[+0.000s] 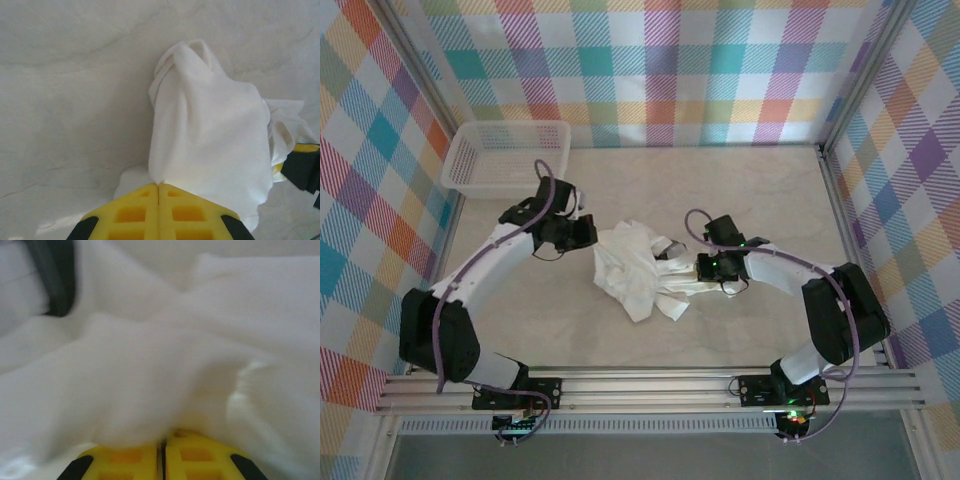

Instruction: Fold the inside-out t-shirt

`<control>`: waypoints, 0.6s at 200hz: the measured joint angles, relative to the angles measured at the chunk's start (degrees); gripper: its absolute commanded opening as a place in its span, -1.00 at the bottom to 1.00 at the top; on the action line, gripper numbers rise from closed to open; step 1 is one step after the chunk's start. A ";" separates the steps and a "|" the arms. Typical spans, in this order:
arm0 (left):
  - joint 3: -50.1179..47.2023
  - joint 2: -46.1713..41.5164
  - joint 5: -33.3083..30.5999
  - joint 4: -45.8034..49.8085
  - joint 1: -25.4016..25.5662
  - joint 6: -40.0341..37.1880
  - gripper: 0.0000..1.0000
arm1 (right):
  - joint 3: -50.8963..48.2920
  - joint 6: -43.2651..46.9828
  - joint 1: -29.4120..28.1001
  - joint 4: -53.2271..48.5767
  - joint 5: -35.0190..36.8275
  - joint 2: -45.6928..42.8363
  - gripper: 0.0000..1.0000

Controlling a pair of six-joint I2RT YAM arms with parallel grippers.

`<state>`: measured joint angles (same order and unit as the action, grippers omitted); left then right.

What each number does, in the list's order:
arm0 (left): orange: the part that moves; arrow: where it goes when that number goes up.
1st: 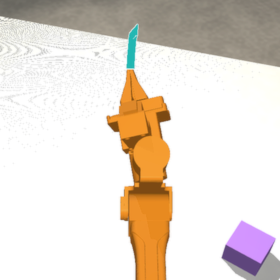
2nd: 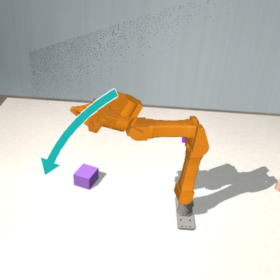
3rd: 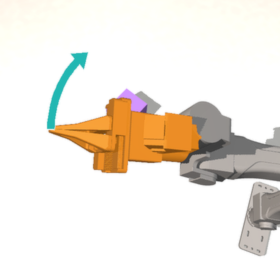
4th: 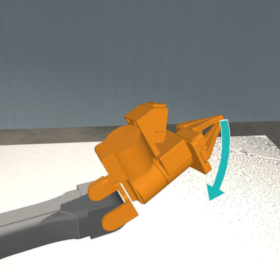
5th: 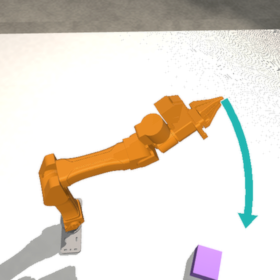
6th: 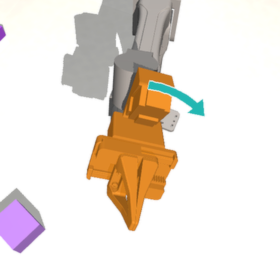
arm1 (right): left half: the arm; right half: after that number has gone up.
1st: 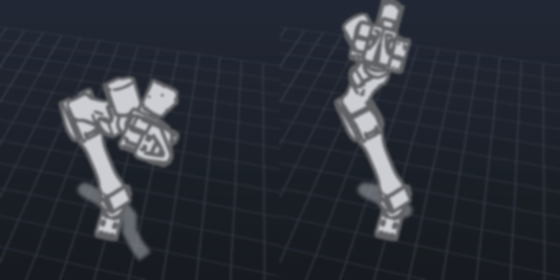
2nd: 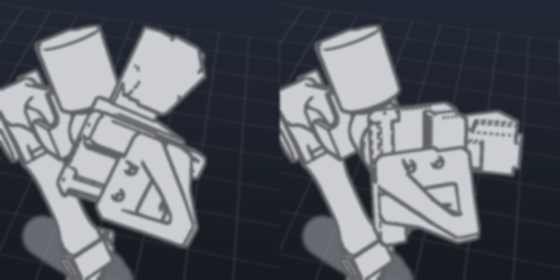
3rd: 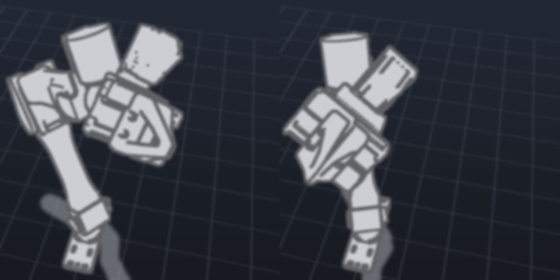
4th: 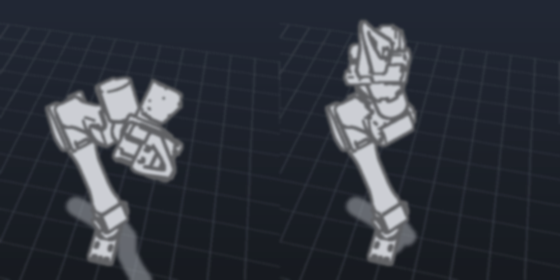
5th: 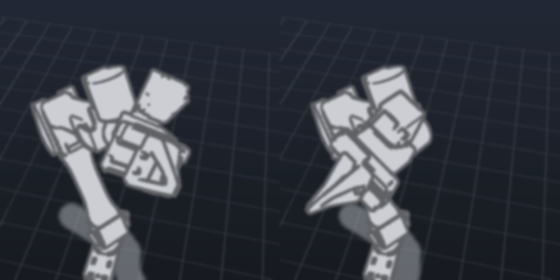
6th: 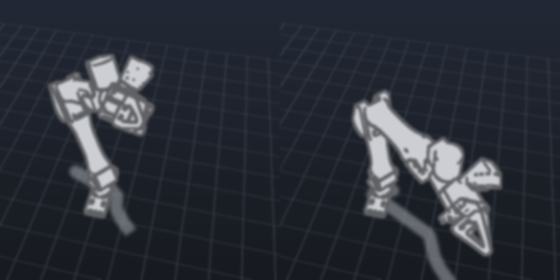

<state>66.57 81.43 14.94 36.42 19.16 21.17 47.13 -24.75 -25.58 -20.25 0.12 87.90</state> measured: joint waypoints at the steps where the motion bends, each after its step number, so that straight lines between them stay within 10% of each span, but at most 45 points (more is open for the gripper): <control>1: 0.00 -0.15 -0.07 0.09 -0.09 -0.02 -1.00 | 0.00 -0.07 0.35 0.02 0.02 -0.04 -0.79; 62: -3.02 -3.89 -0.42 1.81 -1.75 -0.83 -1.00 | -0.63 0.33 7.65 1.18 -4.48 -2.43 -0.25; 90: -4.50 -3.26 0.83 1.60 -1.75 -0.26 -1.00 | 1.92 6.82 1.86 1.90 -9.84 -6.36 0.34; 120: -4.48 -3.74 0.85 1.05 -1.75 0.24 -1.00 | 8.44 10.69 -9.64 5.31 -14.03 -3.15 0.45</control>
<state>62.08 77.69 15.79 37.47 17.41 21.41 55.57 -14.06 -35.22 -14.94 -13.91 84.75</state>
